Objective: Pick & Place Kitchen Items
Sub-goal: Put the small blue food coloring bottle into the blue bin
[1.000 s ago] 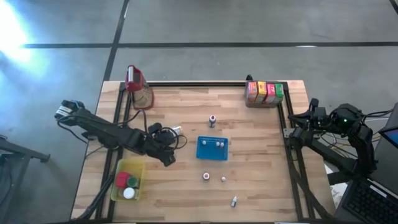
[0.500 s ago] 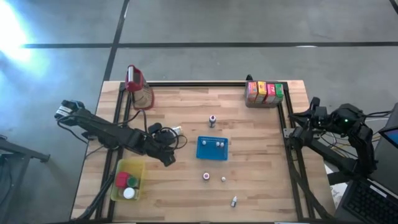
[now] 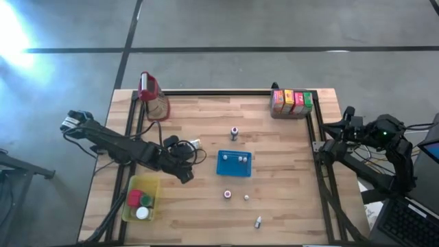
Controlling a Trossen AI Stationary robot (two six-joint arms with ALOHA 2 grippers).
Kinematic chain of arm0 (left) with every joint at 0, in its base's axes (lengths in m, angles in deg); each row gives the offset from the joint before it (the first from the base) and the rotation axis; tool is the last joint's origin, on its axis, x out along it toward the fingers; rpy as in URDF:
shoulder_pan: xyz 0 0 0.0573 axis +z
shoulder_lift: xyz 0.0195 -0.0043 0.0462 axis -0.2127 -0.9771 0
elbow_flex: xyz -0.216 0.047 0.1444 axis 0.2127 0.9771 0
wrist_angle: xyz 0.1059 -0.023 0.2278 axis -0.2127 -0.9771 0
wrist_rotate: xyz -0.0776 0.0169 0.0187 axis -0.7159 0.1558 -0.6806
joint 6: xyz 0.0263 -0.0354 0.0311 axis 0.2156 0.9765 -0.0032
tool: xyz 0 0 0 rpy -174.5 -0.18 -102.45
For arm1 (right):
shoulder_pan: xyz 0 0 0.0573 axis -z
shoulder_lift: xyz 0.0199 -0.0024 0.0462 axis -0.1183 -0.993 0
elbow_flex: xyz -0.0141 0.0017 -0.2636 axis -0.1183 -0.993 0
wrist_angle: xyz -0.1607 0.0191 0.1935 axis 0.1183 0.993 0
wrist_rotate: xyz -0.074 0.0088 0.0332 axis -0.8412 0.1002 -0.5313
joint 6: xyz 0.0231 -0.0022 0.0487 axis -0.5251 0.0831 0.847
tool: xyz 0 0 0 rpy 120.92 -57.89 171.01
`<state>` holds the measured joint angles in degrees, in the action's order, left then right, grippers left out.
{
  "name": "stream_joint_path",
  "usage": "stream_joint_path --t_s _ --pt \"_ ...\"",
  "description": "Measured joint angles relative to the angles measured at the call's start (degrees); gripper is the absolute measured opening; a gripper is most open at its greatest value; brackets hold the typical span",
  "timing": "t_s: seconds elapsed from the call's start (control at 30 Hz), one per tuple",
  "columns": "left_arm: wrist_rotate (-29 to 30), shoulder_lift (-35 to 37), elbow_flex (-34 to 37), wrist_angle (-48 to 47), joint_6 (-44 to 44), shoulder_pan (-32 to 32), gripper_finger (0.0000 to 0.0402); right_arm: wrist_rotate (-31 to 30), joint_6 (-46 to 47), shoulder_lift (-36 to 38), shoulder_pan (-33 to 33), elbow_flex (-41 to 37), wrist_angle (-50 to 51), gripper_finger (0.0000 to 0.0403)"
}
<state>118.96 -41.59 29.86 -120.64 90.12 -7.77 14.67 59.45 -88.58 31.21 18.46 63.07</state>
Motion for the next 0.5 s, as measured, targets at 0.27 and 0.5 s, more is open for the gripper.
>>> stream_joint_path --t_s 0.27,0.5 --pt "0.0 0.0 0.0 0.0 0.0 0.0 0.0232 -0.6 15.74 -0.04 0.02 -2.52 -16.86 0.0008" --pt "0.0 0.0 0.0 0.0 0.0 0.0 0.0232 27.55 15.7 -8.54 -0.01 -4.39 -37.07 0.0008"
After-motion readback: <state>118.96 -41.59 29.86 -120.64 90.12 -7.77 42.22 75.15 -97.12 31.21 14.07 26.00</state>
